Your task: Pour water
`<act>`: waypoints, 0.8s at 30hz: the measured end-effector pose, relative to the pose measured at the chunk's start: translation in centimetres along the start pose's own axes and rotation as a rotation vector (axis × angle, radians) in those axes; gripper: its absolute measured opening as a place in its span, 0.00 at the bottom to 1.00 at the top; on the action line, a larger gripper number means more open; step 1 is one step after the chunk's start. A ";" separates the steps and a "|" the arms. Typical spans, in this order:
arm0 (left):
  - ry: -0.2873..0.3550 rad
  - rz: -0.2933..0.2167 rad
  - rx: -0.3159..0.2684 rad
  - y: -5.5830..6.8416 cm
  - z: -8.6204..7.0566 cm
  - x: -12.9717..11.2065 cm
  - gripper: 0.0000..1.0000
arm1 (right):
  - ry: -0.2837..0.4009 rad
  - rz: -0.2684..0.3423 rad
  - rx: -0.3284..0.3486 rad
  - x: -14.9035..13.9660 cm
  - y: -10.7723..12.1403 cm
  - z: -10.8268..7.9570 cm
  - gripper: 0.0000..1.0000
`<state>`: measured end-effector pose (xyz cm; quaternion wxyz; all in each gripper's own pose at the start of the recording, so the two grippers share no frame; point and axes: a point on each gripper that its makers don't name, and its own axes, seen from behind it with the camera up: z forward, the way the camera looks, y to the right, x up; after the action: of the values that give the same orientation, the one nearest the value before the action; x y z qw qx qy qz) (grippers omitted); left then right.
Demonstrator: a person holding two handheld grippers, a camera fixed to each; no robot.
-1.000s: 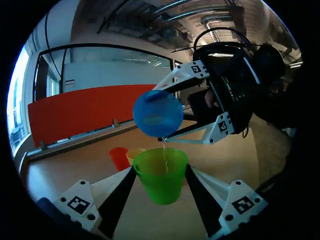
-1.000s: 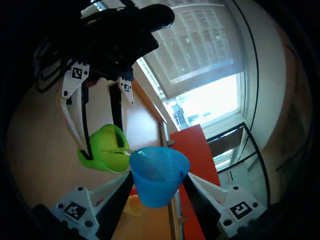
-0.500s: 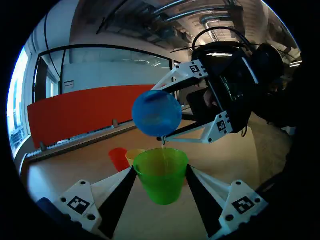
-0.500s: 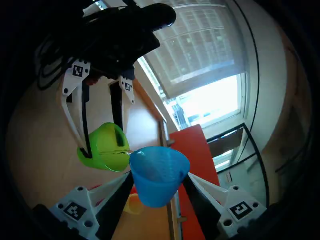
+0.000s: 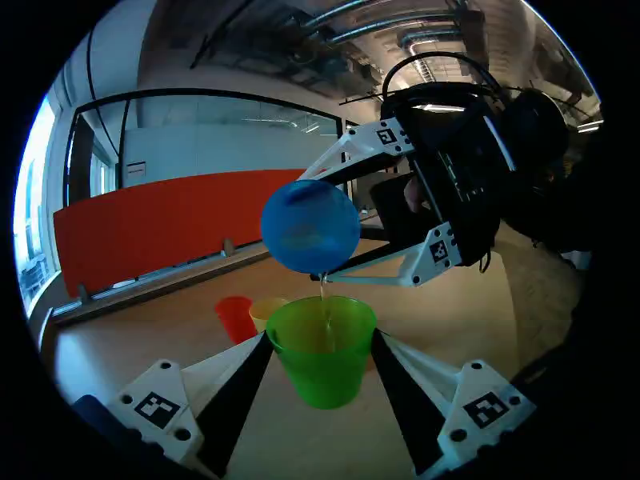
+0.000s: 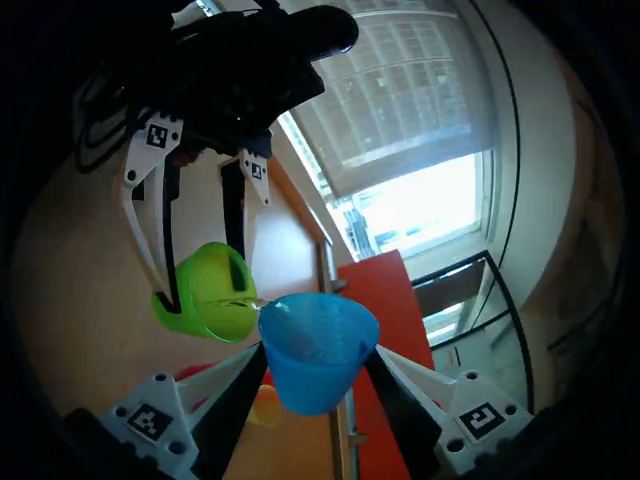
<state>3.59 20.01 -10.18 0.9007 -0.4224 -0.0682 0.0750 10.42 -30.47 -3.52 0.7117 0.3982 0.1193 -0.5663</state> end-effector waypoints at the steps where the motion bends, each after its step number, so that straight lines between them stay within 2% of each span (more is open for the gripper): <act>1: 0.000 0.001 0.000 0.0 0.0 0.0 0.87 | -0.001 -0.004 0.000 0.0 0.0 0.0 0.88; 24: -0.005 0.004 -0.002 0.1 0.1 -0.4 0.87 | -0.012 -0.053 0.004 -0.1 -0.5 -0.2 0.88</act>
<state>3.18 20.11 -10.20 0.8999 -0.4233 -0.0698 0.0780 10.06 -30.27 -3.84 0.6962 0.3930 0.1245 -0.5877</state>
